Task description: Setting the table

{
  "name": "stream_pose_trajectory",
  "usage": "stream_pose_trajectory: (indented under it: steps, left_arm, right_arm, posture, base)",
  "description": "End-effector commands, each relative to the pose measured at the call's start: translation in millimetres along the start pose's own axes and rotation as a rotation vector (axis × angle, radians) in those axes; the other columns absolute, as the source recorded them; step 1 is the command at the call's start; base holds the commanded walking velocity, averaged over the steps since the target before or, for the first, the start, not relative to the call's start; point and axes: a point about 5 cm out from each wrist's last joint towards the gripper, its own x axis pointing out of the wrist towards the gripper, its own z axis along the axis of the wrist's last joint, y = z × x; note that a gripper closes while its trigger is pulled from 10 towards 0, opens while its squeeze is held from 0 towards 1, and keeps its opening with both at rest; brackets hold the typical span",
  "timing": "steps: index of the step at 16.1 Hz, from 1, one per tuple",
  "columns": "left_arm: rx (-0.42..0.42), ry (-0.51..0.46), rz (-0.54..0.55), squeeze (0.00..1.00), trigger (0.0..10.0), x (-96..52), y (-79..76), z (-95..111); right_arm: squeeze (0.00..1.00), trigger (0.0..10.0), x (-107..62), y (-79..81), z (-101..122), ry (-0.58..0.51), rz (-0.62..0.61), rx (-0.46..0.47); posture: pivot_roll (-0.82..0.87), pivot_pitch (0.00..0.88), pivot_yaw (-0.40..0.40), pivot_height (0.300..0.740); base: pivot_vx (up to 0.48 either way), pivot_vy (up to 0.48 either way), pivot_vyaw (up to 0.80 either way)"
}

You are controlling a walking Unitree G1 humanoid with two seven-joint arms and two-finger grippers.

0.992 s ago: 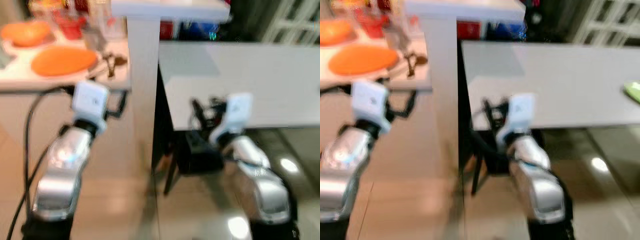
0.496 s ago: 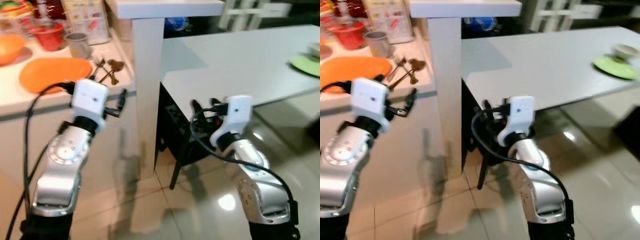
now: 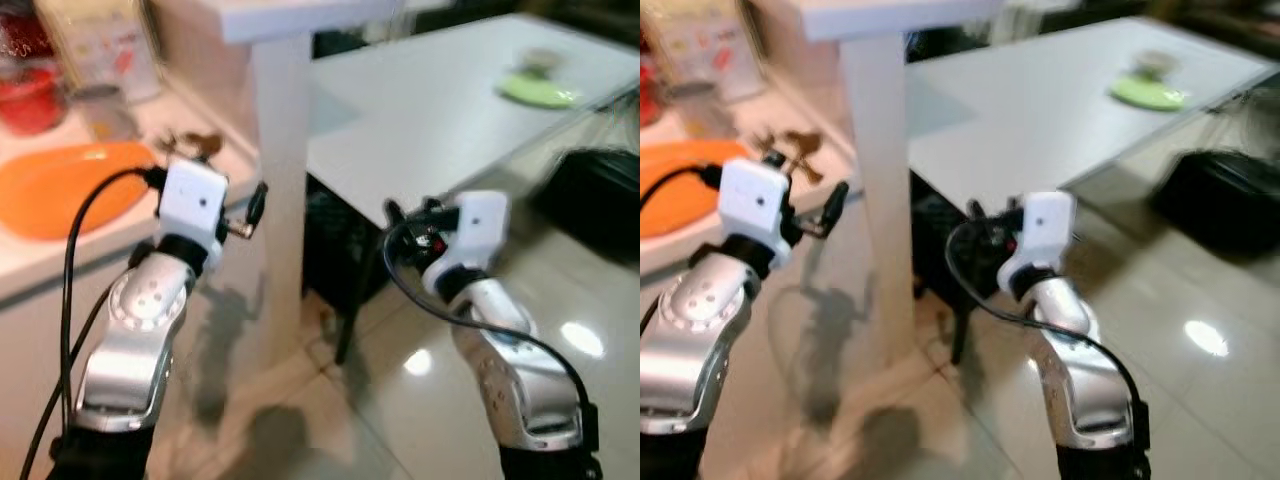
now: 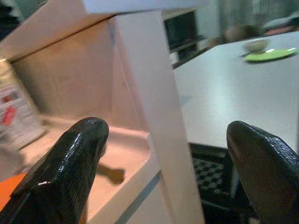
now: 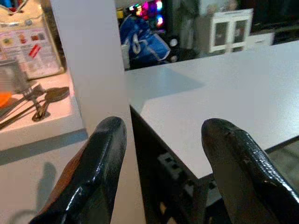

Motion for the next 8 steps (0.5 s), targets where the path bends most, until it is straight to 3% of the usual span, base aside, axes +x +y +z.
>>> stream_pose_trajectory:
  steps: [1, 4, 6, 8]
  left_arm:
    - [-0.013, -0.021, -0.035, 0.0, 10.0, 2.8, -7.5, 5]
    - [-0.025, -0.016, -0.051, 0.0, 10.0, 2.7, -10.7, 4]
    - [-0.069, -0.006, -0.047, 0.0, 10.0, 3.4, -15.1, 2]
    - [-0.074, 0.001, -0.046, 0.0, 10.0, 2.2, -17.9, 0]
  right_arm:
    - [0.0, 10.0, -1.4, -8.6, 4, -0.01, -0.032, -0.013]
    - [0.0, 10.0, -1.4, -8.4, 4, -0.012, -0.031, -0.013]
    - [0.0, 10.0, -1.6, -7.8, 6, -0.021, -0.022, -0.015]
    - [0.0, 10.0, -2.3, -8.8, 7, -0.024, -0.012, -0.012]
  posture:
    - [0.04, 0.0, -0.013, 0.74]
    - [0.04, 0.0, -0.015, 0.74]
    - [0.04, 0.0, -0.016, 0.74]
    - [0.04, 0.0, -0.019, 0.74]
  base:
    - [0.0, 0.48, -0.8]
    - [0.0, 0.48, -0.8]
    - [0.0, 0.474, 0.0]
    - [0.0, 0.0, 0.0]
